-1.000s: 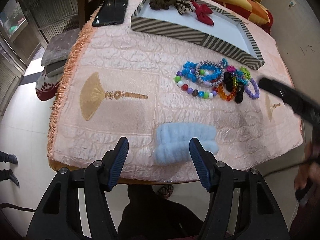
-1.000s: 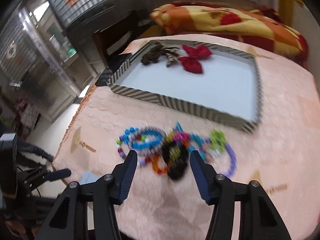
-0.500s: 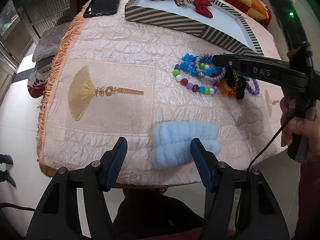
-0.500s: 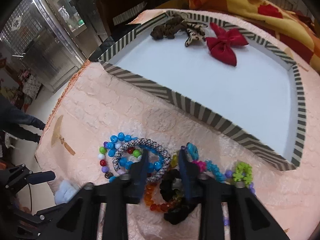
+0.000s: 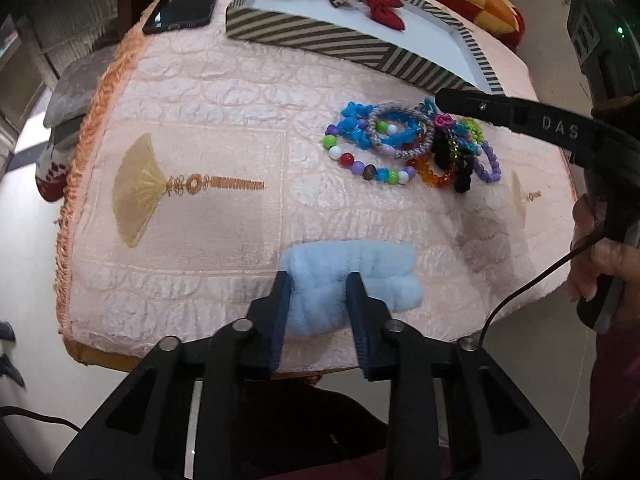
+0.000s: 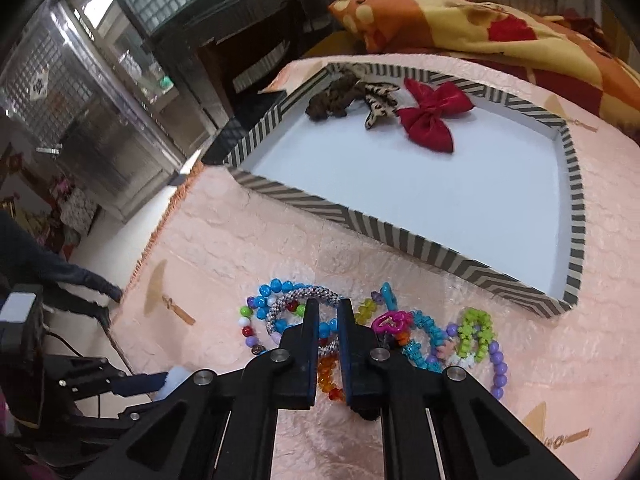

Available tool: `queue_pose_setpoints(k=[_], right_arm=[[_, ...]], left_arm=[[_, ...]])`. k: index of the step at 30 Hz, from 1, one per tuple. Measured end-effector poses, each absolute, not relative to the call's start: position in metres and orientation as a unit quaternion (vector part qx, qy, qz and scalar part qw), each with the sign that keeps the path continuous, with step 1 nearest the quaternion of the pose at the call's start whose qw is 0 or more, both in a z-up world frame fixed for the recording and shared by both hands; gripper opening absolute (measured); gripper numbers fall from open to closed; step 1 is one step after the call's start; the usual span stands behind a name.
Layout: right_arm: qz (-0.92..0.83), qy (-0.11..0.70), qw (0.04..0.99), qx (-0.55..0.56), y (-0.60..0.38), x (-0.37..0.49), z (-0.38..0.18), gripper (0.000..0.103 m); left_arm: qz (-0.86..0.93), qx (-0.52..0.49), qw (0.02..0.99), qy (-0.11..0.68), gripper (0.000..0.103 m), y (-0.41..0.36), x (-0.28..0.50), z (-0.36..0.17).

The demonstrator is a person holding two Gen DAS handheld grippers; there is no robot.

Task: Organize jewelry
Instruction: 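Grasp the light blue fluffy scrunchie with the left tool while the right tool reaches into the bracelets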

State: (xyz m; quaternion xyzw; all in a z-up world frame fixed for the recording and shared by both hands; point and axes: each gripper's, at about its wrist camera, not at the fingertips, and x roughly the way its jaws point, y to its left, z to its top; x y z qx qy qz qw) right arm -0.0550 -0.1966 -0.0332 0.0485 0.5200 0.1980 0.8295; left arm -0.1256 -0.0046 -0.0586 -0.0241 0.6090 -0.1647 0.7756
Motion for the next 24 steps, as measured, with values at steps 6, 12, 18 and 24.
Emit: queue_pose_setpoints(k=[6, 12, 18, 24], right_arm=[[0.201, 0.523, 0.827, 0.050, -0.198, -0.060, -0.031, 0.008], [0.196, 0.540, 0.818, 0.026, -0.188, -0.051, -0.046, 0.039], [0.205, 0.555, 0.807, -0.010, -0.177, -0.038, -0.059, 0.042], [0.206, 0.570, 0.796, -0.004, -0.178, -0.028, -0.075, 0.023]], left_arm=[[-0.177, -0.019, 0.778, 0.603, 0.020, -0.001, -0.130, -0.053], [-0.167, -0.044, 0.767, 0.617, 0.044, 0.010, -0.128, -0.051], [-0.153, -0.084, 0.767, 0.617, 0.062, 0.026, -0.125, -0.047], [-0.133, -0.103, 0.751, 0.639, 0.063, 0.029, -0.123, -0.065]])
